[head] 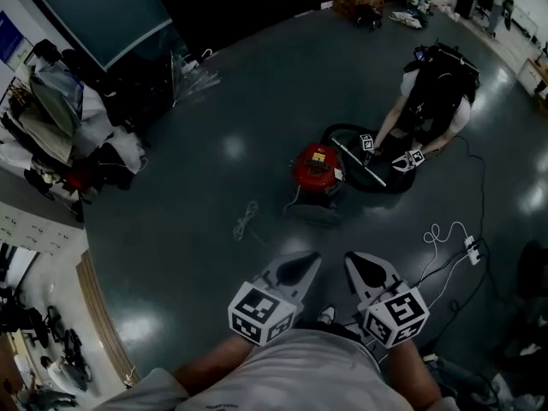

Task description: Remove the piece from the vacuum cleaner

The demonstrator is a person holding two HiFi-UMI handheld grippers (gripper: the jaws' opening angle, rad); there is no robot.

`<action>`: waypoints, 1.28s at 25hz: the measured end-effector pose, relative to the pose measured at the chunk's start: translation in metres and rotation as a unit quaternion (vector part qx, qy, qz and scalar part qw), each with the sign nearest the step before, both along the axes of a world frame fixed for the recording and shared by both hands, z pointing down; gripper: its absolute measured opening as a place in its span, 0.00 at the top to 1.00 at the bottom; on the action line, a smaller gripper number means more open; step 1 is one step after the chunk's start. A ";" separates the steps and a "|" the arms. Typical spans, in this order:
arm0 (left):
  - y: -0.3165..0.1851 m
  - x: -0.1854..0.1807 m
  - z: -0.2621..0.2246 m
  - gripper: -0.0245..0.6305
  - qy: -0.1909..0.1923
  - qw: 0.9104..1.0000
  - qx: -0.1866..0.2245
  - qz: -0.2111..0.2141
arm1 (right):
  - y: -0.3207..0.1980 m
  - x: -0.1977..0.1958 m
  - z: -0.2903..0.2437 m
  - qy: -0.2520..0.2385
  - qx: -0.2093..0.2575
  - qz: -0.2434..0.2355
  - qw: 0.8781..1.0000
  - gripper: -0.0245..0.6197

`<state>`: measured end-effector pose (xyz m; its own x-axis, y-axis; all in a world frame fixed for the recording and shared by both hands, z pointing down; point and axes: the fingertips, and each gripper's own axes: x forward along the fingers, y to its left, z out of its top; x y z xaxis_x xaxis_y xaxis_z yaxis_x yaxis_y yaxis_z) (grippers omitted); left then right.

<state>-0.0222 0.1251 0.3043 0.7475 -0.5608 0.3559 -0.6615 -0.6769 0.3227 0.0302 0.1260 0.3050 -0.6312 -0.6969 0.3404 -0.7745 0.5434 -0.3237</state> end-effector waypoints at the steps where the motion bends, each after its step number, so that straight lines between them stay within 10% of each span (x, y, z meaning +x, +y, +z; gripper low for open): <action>1: -0.012 -0.006 0.002 0.95 -0.002 1.000 0.002 0.005 | -0.012 -0.006 0.003 0.003 0.000 0.001 1.000 0.94; 18: -0.203 -0.034 0.079 0.96 -0.011 0.987 0.075 0.144 | -0.186 -0.031 0.081 0.038 -0.010 0.060 0.997 0.94; 32: -0.296 0.002 0.261 0.96 -0.042 0.992 0.048 0.109 | -0.273 -0.002 0.333 0.092 -0.092 -0.009 0.991 0.94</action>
<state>-0.0205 -0.1709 0.5648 0.8244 -0.4236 0.3754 -0.5181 -0.8317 0.1994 0.0280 -0.1468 0.6376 -0.5585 -0.6013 0.5714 -0.8202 0.5033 -0.2720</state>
